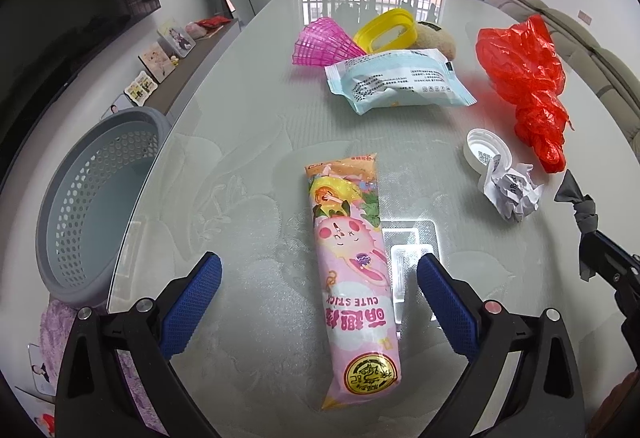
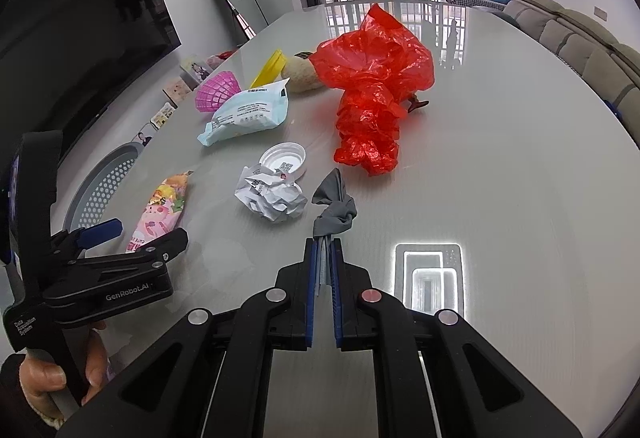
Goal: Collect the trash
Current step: 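Grasp the pink ice-cream wrapper with the left gripper and lift it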
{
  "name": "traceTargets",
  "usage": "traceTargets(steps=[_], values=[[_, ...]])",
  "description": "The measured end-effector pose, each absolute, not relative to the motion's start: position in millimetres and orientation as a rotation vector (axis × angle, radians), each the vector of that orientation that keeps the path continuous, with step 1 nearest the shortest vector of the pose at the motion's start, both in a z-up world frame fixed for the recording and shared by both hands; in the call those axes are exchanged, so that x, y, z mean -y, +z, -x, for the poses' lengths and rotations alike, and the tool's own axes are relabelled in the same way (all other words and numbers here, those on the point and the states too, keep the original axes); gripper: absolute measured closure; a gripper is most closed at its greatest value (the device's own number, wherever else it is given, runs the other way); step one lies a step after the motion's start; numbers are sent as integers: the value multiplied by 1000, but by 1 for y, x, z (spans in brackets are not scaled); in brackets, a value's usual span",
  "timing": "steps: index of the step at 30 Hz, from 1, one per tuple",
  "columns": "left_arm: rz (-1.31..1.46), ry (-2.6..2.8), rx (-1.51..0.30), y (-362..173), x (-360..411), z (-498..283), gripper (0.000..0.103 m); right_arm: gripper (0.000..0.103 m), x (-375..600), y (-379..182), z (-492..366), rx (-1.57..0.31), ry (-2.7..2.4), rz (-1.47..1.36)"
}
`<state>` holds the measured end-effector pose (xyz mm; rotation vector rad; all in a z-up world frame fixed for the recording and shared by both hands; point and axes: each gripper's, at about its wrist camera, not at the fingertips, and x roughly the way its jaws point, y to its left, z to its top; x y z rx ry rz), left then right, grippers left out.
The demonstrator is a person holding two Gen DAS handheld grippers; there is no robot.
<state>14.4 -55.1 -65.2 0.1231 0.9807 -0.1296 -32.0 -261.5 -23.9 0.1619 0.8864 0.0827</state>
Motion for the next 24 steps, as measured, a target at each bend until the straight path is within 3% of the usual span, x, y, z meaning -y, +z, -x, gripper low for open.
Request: traceTargets(steps=[4, 7, 13, 15, 24], values=[[-119, -151, -970, -63, 56, -13, 16, 96, 255, -22, 33, -879, 79, -129], [-113, -162, -962, -61, 56, -11, 28, 96, 251, -20, 35, -866, 71, -108], [-104, -189, -956, -57, 56, -7, 56, 96, 248, -15, 37, -852, 52, -91], [-102, -197, -954, -57, 56, -6, 70, 96, 248, -14, 37, -851, 48, -89], [-92, -204, -921, -46, 45, 2, 76, 96, 237, -10, 39, -848, 38, -68]])
